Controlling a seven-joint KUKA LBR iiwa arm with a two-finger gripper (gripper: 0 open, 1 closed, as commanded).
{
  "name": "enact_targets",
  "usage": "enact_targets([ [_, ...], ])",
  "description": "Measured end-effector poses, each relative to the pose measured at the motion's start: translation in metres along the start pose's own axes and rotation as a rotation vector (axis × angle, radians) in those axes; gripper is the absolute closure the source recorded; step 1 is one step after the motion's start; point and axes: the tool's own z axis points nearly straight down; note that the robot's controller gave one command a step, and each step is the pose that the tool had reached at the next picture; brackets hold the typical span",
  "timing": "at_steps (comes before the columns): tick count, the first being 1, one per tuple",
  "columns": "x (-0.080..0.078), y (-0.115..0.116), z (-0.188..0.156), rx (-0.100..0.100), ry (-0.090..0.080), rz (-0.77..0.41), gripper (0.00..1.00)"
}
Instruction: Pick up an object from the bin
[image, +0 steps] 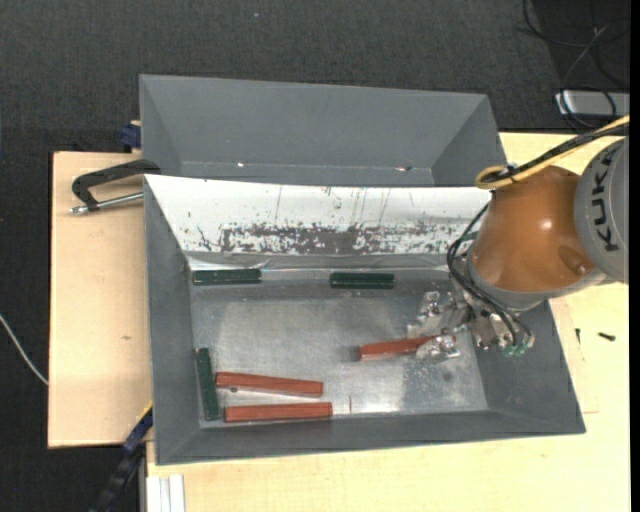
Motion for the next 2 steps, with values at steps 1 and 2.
enact_targets([
  [1,-0.001,0.008,-0.036,-0.005,0.014,-0.008,1.0],
  [2,-0.002,-0.013,-0.156,-0.001,0.004,0.001,1.0],
])
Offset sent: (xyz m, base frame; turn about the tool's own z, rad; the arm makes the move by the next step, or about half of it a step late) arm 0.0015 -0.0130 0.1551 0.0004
